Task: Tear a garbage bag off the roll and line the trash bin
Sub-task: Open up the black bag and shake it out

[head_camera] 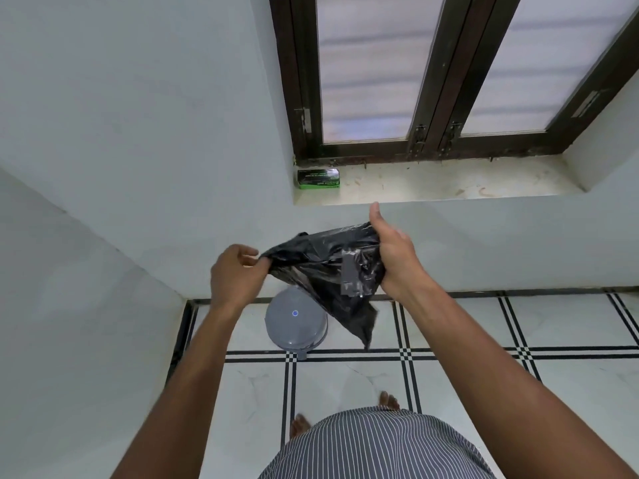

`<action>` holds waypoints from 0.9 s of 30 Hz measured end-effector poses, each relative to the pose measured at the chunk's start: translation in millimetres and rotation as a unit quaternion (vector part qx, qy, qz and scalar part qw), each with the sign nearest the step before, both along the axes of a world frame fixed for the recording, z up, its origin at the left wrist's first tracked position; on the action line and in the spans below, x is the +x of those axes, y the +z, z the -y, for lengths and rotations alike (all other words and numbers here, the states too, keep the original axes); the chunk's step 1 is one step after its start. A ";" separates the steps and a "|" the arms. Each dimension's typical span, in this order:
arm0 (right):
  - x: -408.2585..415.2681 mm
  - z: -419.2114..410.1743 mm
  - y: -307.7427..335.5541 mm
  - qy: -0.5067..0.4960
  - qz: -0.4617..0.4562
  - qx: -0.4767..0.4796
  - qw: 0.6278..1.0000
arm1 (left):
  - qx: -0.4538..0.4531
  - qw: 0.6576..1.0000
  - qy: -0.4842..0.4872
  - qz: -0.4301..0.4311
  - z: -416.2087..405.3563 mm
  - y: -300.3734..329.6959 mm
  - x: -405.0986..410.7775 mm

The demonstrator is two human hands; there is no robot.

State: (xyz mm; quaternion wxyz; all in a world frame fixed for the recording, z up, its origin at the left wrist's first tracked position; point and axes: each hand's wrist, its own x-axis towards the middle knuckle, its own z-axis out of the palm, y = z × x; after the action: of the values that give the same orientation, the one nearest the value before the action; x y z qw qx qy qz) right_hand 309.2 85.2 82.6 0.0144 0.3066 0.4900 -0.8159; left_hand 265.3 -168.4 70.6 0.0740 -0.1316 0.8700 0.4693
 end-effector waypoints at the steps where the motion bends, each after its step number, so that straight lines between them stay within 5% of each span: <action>1: -1.2 -4.3 -6.5 -0.008 0.013 0.040 0.999 | 0.071 0.996 0.024 0.040 4.1 1.7 -2.6; 4: -0.9 -7.7 -20.9 0.019 0.075 0.230 0.970 | 0.283 0.949 0.034 0.135 8.0 10.3 -1.8; 8: 13.6 8.2 -23.8 0.083 -0.003 0.524 0.848 | 0.301 0.944 0.001 0.137 -4.7 10.4 1.3; 11: 19.8 26.3 -12.7 0.148 -0.125 0.536 0.821 | 0.303 0.944 -0.027 0.130 -20.0 16.5 7.2; 15: 14.6 34.8 -6.2 0.183 -0.158 0.681 0.692 | 0.348 0.920 -0.098 0.149 -28.7 26.6 14.3; 17: 12.3 31.4 -1.8 0.209 -0.179 0.694 0.666 | 0.374 0.904 -0.103 0.179 -28.5 32.0 16.8; 21: 8.0 22.3 -0.2 0.271 -0.231 0.666 0.655 | 0.378 0.898 -0.122 0.190 -24.3 30.1 13.0; 24: 5.6 17.0 -3.6 0.227 -0.242 0.575 0.748 | 0.319 0.926 -0.149 0.137 -19.8 25.9 10.7; 27: 6.4 10.8 -6.6 0.156 -0.202 0.524 0.813 | 0.103 0.959 -0.233 0.126 -10.9 21.8 11.6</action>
State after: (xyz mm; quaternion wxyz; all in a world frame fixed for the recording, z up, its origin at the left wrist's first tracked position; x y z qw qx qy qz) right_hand 315.6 74.4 76.0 -0.1202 0.0157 0.8764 -0.4661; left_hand 276.9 -157.5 92.4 0.3032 0.0249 0.8072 0.5059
